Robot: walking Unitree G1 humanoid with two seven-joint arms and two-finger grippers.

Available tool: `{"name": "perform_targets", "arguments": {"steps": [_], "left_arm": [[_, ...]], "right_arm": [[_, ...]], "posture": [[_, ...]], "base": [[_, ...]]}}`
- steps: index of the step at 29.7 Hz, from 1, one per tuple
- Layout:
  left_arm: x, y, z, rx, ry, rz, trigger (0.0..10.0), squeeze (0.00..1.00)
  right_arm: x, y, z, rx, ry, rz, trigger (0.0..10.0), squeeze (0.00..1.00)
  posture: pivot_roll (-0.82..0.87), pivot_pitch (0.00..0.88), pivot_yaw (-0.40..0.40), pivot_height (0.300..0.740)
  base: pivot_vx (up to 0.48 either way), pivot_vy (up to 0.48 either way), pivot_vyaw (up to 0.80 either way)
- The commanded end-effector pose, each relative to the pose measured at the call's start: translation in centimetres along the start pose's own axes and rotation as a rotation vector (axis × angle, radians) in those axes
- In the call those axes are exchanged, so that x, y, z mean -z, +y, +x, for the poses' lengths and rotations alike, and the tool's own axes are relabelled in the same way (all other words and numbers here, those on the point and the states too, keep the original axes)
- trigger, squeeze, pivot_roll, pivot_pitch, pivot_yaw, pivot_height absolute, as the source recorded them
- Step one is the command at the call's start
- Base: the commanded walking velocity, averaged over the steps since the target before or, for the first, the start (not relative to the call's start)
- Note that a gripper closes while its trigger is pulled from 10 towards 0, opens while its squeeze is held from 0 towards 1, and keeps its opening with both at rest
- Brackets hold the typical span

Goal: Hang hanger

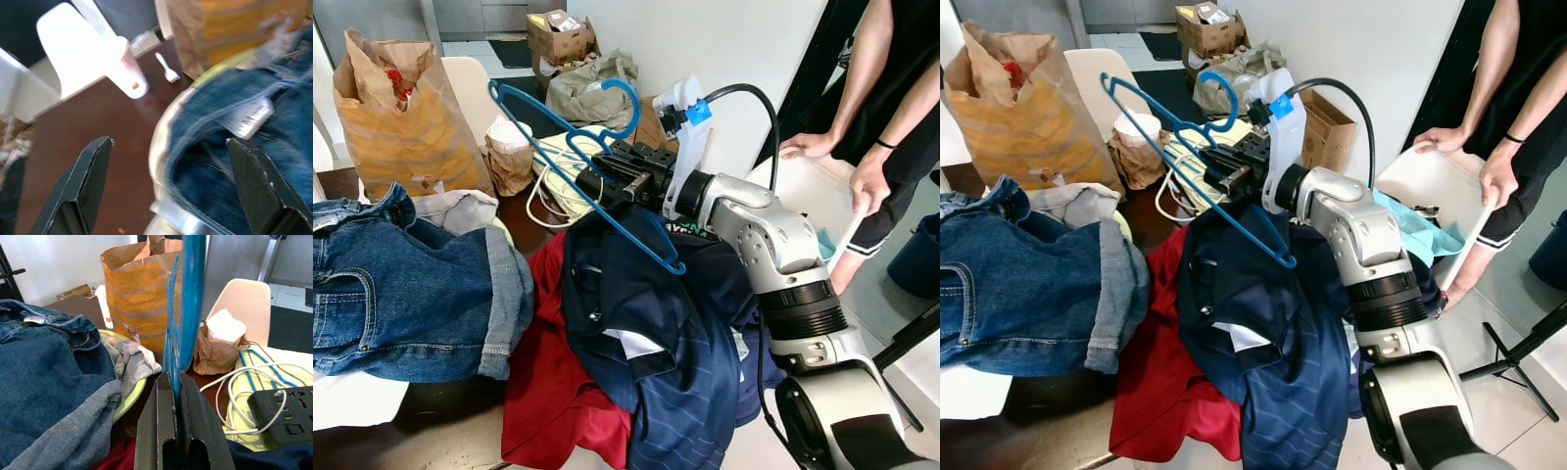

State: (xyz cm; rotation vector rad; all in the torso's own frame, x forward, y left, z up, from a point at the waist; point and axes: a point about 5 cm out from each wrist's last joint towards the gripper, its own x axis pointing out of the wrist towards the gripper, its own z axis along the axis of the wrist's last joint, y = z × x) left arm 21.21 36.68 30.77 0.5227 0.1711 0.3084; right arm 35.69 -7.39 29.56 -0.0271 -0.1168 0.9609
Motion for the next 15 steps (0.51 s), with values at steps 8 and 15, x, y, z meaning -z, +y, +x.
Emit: {"name": "perform_targets", "arguments": {"steps": [8,15], "left_arm": [[2.3,-0.7,3.2,-0.017,-0.041,-0.129,10.0,0.00],[4.7,-2.3,4.3,0.050,0.021,-0.265,5.0,0.00]], "right_arm": [[-0.8,0.0,-0.3,0.000,-0.012,-0.028,10.0,0.00],[-1.0,-0.1,-0.4,0.006,-0.012,-0.036,10.0,0.00]], "posture": [[-0.03,0.057,-0.099,0.740],[-0.04,0.058,-0.101,0.740]], "base": [[0.000,0.000,0.00],[0.000,0.000,0.00]]}}
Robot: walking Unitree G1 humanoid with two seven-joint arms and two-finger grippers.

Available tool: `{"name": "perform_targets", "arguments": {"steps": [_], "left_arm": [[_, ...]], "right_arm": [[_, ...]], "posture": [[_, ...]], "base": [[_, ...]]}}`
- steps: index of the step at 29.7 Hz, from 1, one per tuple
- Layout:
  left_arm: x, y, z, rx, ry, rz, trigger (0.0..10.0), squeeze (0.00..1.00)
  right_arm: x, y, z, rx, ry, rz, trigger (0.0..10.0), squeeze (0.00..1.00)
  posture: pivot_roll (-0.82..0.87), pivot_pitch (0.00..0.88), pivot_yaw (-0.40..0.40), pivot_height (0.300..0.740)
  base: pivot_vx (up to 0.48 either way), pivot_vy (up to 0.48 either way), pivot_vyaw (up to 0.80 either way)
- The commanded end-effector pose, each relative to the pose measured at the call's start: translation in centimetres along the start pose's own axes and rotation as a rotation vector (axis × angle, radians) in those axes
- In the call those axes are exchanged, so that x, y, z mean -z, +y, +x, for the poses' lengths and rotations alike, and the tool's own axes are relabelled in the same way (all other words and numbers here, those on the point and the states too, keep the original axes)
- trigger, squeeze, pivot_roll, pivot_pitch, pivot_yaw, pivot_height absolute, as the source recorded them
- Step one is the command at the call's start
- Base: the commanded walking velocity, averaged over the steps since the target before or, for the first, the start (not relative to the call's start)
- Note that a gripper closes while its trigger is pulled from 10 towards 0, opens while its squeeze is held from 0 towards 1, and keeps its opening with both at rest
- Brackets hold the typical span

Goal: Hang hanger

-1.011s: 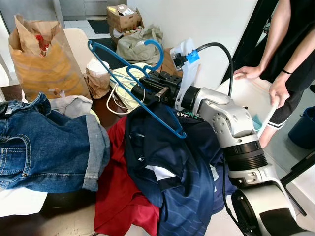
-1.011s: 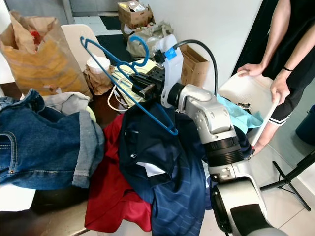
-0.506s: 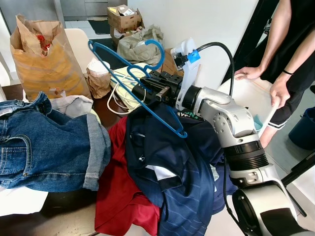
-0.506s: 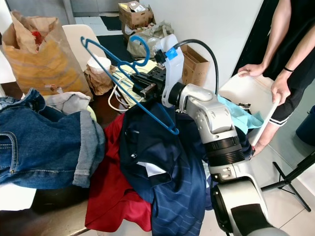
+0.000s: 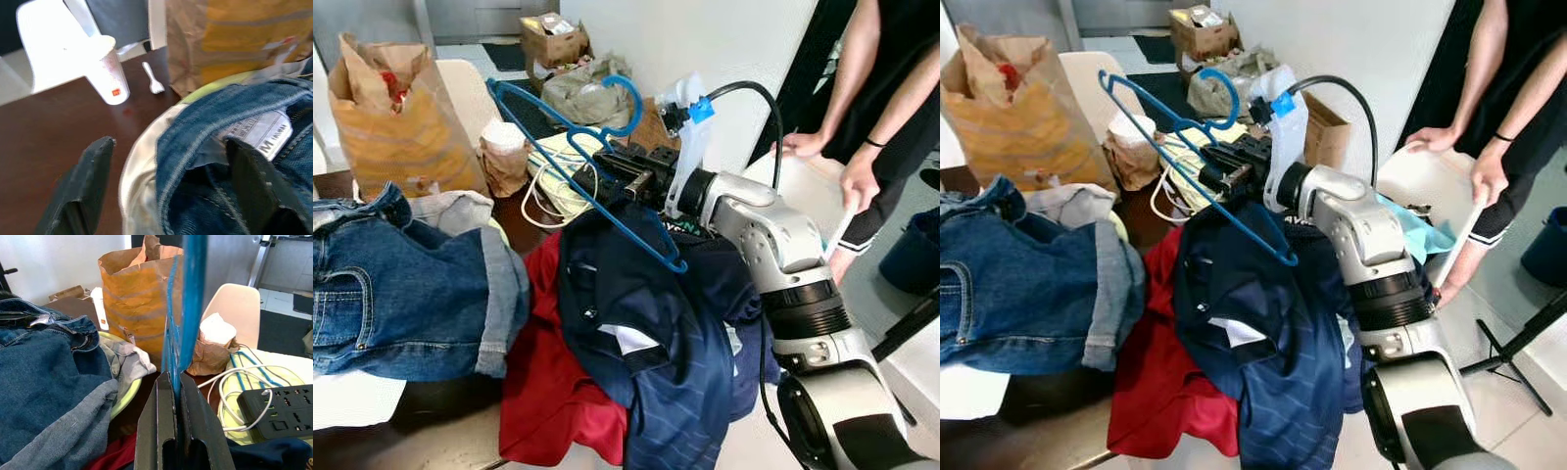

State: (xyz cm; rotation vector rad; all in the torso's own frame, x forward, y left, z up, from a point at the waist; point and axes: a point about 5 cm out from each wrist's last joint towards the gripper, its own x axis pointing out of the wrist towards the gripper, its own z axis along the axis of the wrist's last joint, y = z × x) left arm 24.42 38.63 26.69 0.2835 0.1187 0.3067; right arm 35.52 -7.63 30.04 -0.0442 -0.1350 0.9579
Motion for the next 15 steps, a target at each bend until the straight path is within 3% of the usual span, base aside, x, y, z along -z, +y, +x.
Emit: {"name": "perform_targets", "arguments": {"steps": [1,2,3,12,14,15], "left_arm": [[1.8,-0.8,0.5,0.040,0.054,-0.039,5.0,0.00],[1.8,-0.8,0.5,0.040,0.054,-0.039,5.0,0.00],[2.2,-0.9,0.6,0.042,0.060,-0.044,0.0,0.00],[1.0,-0.1,0.8,0.016,0.013,-0.028,0.0,0.00],[-0.2,0.3,0.6,0.004,-0.024,-0.013,0.0,0.00],[-2.0,0.4,0.3,0.010,-0.084,-0.011,0.0,0.00]], "right_arm": [[-0.6,-0.1,-0.2,0.005,-0.004,-0.015,10.0,0.00],[-0.6,-0.1,-0.2,0.005,-0.004,-0.015,10.0,0.00],[-0.6,-0.2,-0.2,0.006,-0.004,-0.016,10.0,0.00],[-0.7,-0.3,-0.2,0.011,-0.005,-0.018,10.0,0.00],[-0.7,-0.2,-0.2,0.012,-0.007,-0.016,10.0,0.00],[-0.6,-0.2,-0.1,0.013,-0.010,-0.011,10.0,0.00]], "posture": [[-0.04,0.058,-0.101,0.740],[-0.04,0.058,-0.101,0.740],[-0.04,0.057,-0.101,0.740],[-0.03,0.057,-0.098,0.740],[-0.03,0.056,-0.094,0.740],[-0.02,0.055,-0.093,0.740]], "base": [[0.000,0.000,0.00],[0.000,0.000,0.00],[0.000,0.000,0.00],[0.000,0.000,0.00],[0.000,0.000,0.00],[0.000,0.000,0.00]]}}
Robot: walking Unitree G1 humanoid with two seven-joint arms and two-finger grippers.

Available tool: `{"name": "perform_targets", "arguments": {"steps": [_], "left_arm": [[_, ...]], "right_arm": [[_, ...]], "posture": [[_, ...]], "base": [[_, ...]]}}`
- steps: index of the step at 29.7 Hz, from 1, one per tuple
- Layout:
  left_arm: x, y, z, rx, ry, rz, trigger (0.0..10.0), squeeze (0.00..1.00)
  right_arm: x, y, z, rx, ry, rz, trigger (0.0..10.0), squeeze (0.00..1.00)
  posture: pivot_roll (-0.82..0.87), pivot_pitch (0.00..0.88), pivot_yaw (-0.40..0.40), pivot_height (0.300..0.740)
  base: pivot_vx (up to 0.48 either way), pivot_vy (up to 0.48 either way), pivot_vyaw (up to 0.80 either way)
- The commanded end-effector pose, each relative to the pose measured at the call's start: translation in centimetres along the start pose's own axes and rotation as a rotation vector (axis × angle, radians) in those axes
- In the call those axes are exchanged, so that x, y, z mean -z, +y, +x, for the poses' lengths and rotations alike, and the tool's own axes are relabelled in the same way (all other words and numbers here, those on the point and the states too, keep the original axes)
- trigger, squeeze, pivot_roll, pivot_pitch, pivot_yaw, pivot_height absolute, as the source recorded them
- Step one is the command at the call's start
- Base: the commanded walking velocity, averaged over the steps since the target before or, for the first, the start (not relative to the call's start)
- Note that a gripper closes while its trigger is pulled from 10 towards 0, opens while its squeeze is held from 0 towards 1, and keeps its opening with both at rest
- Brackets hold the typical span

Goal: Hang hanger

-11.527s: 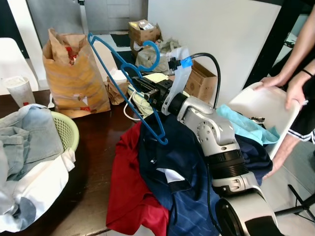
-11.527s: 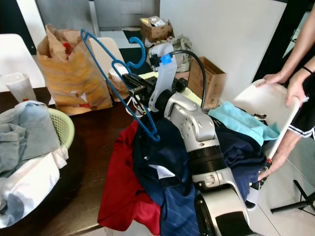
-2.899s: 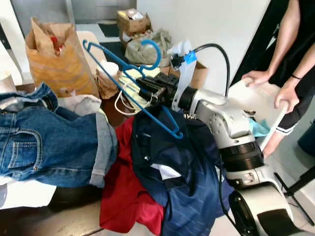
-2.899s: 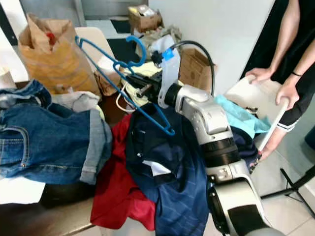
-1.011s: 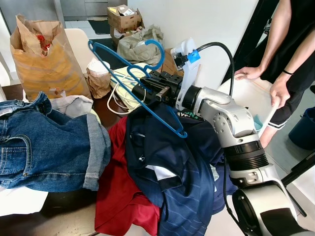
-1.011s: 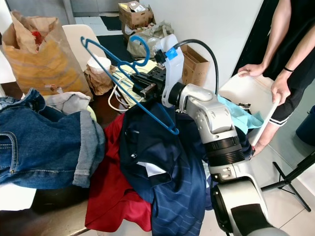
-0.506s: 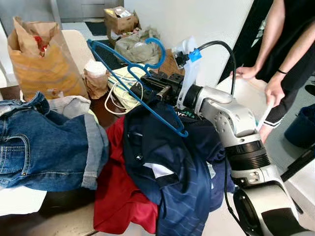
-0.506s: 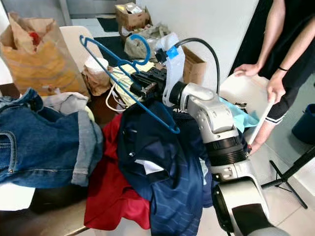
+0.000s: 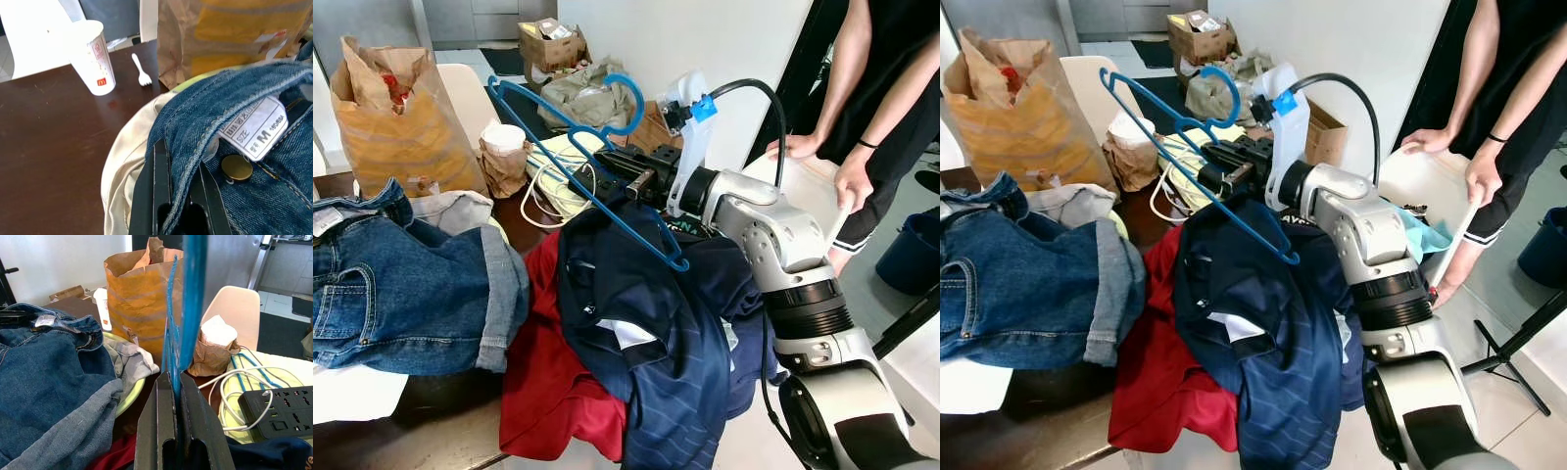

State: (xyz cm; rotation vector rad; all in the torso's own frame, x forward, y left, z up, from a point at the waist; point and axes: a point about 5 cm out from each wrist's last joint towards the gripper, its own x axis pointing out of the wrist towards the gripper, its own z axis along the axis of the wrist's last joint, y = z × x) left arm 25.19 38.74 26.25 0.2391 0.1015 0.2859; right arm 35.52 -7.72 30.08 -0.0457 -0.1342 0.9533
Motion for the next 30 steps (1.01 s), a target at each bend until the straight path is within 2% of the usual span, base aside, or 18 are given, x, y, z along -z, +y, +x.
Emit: {"name": "perform_targets", "arguments": {"steps": [1,2,3,4,5,6,7,8,9,11,12,14,15,16,18,20,27,30], "left_arm": [[-2.3,0.5,-0.4,-0.010,-0.070,0.035,0.0,0.00],[-2.3,0.5,-0.4,-0.010,-0.070,0.035,0.0,0.00],[-4.6,0.1,-0.8,0.029,-0.153,0.031,0.0,0.00],[-4.6,0.1,-0.8,0.029,-0.153,0.031,0.0,0.00],[-7.5,-0.9,-1.5,0.114,-0.270,-0.004,0.0,0.00],[-7.5,-0.9,-1.5,0.114,-0.270,-0.004,0.0,0.00],[-10.7,-2.3,-2.7,0.237,-0.403,-0.044,0.0,0.00],[-10.7,-2.3,-2.7,0.237,-0.403,-0.044,0.0,0.00],[-13.8,-4.0,-4.3,0.386,-0.539,-0.081,0.0,0.00],[-13.8,-4.0,-4.3,0.386,-0.539,-0.081,0.0,0.00],[-17.0,-6.1,-6.8,0.589,-0.692,-0.122,0.0,0.00],[-17.0,-6.1,-6.8,0.589,-0.692,-0.122,0.0,0.00],[-18.9,-8.0,-9.1,0.780,-0.794,-0.151,10.0,0.00],[-19.8,-9.4,-10.6,0.937,-0.852,-0.202,10.0,0.00],[-19.8,-9.4,-10.6,0.937,-0.852,-0.202,10.0,0.00],[-20.1,-10.2,-11.4,1.025,-0.876,-0.237,10.0,0.00],[-17.7,-13.0,-9.1,1.064,-0.765,-0.263,10.0,0.00],[-17.5,-13.3,-8.8,1.064,-0.754,-0.262,10.0,0.00]], "right_arm": [[-0.6,-0.2,-0.1,0.009,-0.012,-0.010,10.0,0.00],[-0.6,-0.2,-0.1,0.009,-0.012,-0.010,10.0,0.00],[-0.5,-0.1,0.0,0.011,-0.018,-0.001,10.0,0.00],[-0.5,-0.1,0.0,0.011,-0.018,-0.001,10.0,0.00],[-0.5,-0.2,0.0,0.014,-0.028,0.016,10.0,0.00],[-0.5,-0.2,0.0,0.014,-0.028,0.016,10.0,0.00],[-0.5,-0.2,0.0,0.015,-0.042,0.038,10.0,0.00],[-0.5,-0.2,0.0,0.015,-0.042,0.038,10.0,0.00],[-0.6,-0.2,0.0,0.014,-0.061,0.067,10.0,0.00],[-0.6,-0.2,0.0,0.014,-0.061,0.067,10.0,0.00],[-0.9,-0.1,-0.1,-0.010,-0.118,0.145,10.0,0.00],[-0.9,-0.1,-0.1,-0.010,-0.118,0.145,10.0,0.00],[-1.4,0.1,-0.2,-0.048,-0.183,0.222,10.0,0.00],[-1.9,0.4,-0.6,-0.097,-0.253,0.287,10.0,0.00],[-1.9,0.4,-0.6,-0.097,-0.253,0.287,10.0,0.00],[-2.3,0.5,-0.8,-0.130,-0.298,0.323,10.0,0.00],[-2.6,0.1,-1.7,-0.139,-0.476,0.472,10.0,0.00],[-2.5,0.0,-1.7,-0.128,-0.490,0.490,10.0,0.00]], "posture": [[-0.02,0.055,-0.093,0.740],[-0.02,0.055,-0.093,0.740],[-0.02,0.054,-0.090,0.740],[-0.02,0.054,-0.090,0.740],[-0.01,0.052,-0.088,0.740],[-0.01,0.052,-0.088,0.740],[-0.01,0.052,-0.084,0.740],[-0.01,0.052,-0.084,0.740],[-0.01,0.051,-0.082,0.740],[-0.01,0.051,-0.082,0.740],[0.00,0.048,-0.075,0.740],[0.00,0.048,-0.075,0.740],[0.01,0.045,-0.069,0.740],[0.01,0.041,-0.065,0.740],[0.01,0.041,-0.065,0.740],[0.01,0.041,-0.065,0.740],[0.01,0.005,-0.036,0.740],[0.01,0.005,-0.036,0.740]], "base": [[0.000,0.000,0.00],[0.000,0.000,0.00],[0.000,0.000,0.00],[0.000,0.000,0.00],[0.000,0.000,0.00],[0.000,0.000,0.00],[0.000,0.000,0.00],[0.000,0.000,0.00],[0.000,0.000,0.00],[0.000,0.000,0.00],[0.000,0.000,0.00],[0.000,0.000,0.00],[0.000,0.000,0.00],[0.000,0.000,0.00],[0.000,0.000,0.00],[0.000,0.000,0.00],[-0.389,0.000,0.00],[-0.394,0.000,0.00]]}}
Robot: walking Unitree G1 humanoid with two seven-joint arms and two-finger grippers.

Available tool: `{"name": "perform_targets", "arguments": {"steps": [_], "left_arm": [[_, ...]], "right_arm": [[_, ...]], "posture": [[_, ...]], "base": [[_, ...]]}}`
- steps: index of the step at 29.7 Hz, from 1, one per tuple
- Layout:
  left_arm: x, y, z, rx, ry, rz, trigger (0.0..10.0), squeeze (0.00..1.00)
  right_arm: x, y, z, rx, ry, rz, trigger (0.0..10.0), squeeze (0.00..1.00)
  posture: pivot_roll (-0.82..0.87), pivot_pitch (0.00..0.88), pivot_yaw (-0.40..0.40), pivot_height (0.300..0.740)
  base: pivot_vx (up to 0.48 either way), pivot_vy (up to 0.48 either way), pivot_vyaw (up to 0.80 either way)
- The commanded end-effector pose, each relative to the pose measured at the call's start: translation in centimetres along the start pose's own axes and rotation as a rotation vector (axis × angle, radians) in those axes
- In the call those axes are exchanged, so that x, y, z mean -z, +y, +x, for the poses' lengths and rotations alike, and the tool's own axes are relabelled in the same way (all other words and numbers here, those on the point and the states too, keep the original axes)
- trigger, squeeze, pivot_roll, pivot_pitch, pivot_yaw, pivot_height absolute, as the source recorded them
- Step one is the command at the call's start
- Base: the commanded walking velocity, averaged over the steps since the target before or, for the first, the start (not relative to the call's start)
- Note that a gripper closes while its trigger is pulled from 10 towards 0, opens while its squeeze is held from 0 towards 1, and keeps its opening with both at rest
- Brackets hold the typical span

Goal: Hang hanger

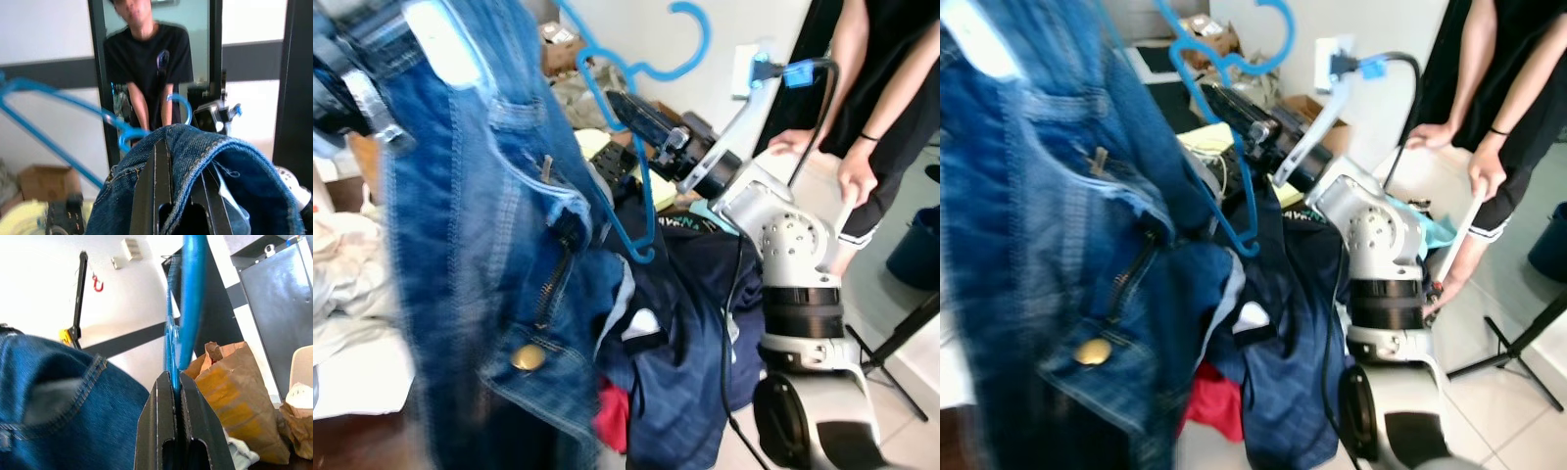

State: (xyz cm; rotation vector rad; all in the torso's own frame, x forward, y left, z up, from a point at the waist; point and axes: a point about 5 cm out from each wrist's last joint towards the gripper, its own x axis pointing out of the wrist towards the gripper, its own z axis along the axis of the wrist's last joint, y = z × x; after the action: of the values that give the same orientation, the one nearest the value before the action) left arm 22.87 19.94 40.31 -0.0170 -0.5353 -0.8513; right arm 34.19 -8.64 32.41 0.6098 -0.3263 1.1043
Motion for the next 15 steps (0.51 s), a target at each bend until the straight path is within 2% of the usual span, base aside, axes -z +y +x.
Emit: {"name": "perform_targets", "arguments": {"steps": [1,6,7,10,11,13,14,15], "left_arm": [[-0.1,-0.1,0.0,0.003,0.002,0.009,10.0,0.00],[-0.3,-0.1,0.1,-0.006,0.006,-0.009,10.0,0.00],[0.4,0.1,0.4,-0.029,0.016,-0.034,10.0,0.00],[0.4,0.1,0.4,-0.029,0.016,-0.034,10.0,0.00],[2.4,0.2,1.0,-0.062,0.037,-0.099,10.0,0.00],[2.4,0.2,1.0,-0.062,0.037,-0.099,10.0,0.00],[4.2,0.0,1.4,-0.083,0.059,-0.135,10.0,0.00],[4.2,0.0,1.4,-0.083,0.059,-0.135,10.0,0.00]], "right_arm": [[-0.2,-0.3,-0.5,0.016,-0.049,0.023,10.0,0.00],[-0.1,-0.3,-0.8,0.026,-0.073,0.045,10.0,0.00],[0.0,-0.8,-1.3,0.063,-0.080,0.043,10.0,0.00],[0.0,-0.8,-1.3,0.063,-0.080,0.043,10.0,0.00],[0.3,-1.6,-2.3,0.135,-0.075,0.032,10.0,0.00],[0.3,-1.6,-2.3,0.135,-0.075,0.032,10.0,0.00],[0.5,-2.1,-2.8,0.177,-0.057,0.018,10.0,0.00],[0.5,-2.1,-2.8,0.177,-0.057,0.018,10.0,0.00]], "posture": [[0.01,0.003,-0.034,0.740],[0.02,0.000,-0.020,0.740],[0.02,0.000,-0.008,0.740],[0.02,0.000,-0.008,0.740],[0.01,0.000,-0.002,0.740],[0.01,0.000,-0.002,0.740],[0.01,0.000,0.002,0.740],[0.01,0.000,0.002,0.740]], "base": [[-0.390,0.000,0.00],[-0.392,0.000,0.00],[-0.398,0.000,0.00],[-0.398,0.000,0.00],[-0.394,0.000,0.00],[-0.394,0.000,0.00],[-0.394,0.000,0.00],[-0.394,0.000,0.00]]}}
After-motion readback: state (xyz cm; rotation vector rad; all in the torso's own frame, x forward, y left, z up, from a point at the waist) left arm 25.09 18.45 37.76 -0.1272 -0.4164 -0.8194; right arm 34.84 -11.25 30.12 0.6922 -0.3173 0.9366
